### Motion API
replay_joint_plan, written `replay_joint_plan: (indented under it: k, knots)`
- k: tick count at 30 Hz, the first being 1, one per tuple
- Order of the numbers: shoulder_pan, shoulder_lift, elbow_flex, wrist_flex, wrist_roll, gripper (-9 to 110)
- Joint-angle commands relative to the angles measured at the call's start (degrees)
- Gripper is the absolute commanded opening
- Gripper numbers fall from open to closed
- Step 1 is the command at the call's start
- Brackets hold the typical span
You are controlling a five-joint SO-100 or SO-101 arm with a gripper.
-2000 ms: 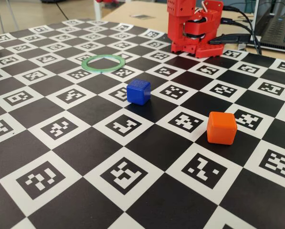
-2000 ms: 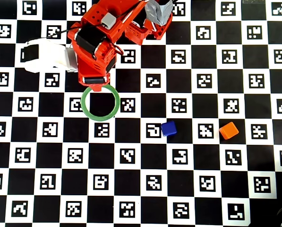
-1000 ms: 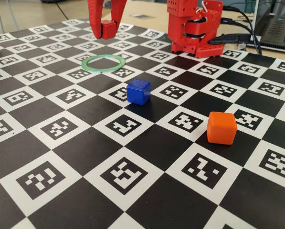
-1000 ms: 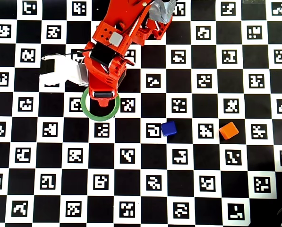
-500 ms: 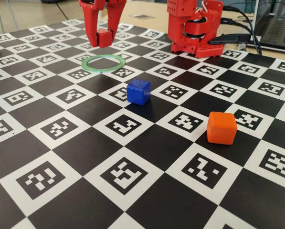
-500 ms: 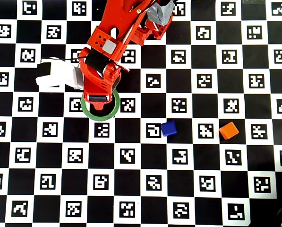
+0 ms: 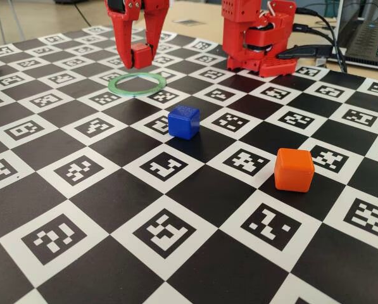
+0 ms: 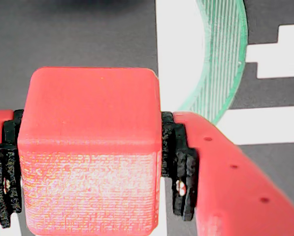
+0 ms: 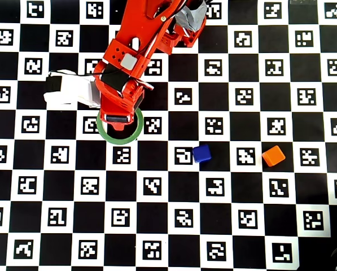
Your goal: Grab the red cube then put it in the green circle then put the blue cube on top and finally the orange cube on top
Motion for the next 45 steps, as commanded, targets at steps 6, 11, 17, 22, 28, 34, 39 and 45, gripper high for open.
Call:
replay_joint_plan:
  k: [6,11,17,22,28,34,39,45]
  knots:
    - [0.44,-0.70,-3.96,-2.02,-0.53,2]
    - [0.70,-2.29,-4.57,-2.46,-0.88,2]
    - [0.79,-3.87,-5.27,-3.43,-1.05,2]
    - [0.97,-4.92,-5.54,-4.13,-1.32,2]
    - [1.23,-6.06,-5.19,-5.27,-1.67,2]
    - [1.05,-6.33,-4.13,-6.77,-1.93,2]
    - [1.23,-6.94,-3.96,-7.12,-2.29,2]
    - [1.41,-6.94,-2.72,-7.73,-2.55,2]
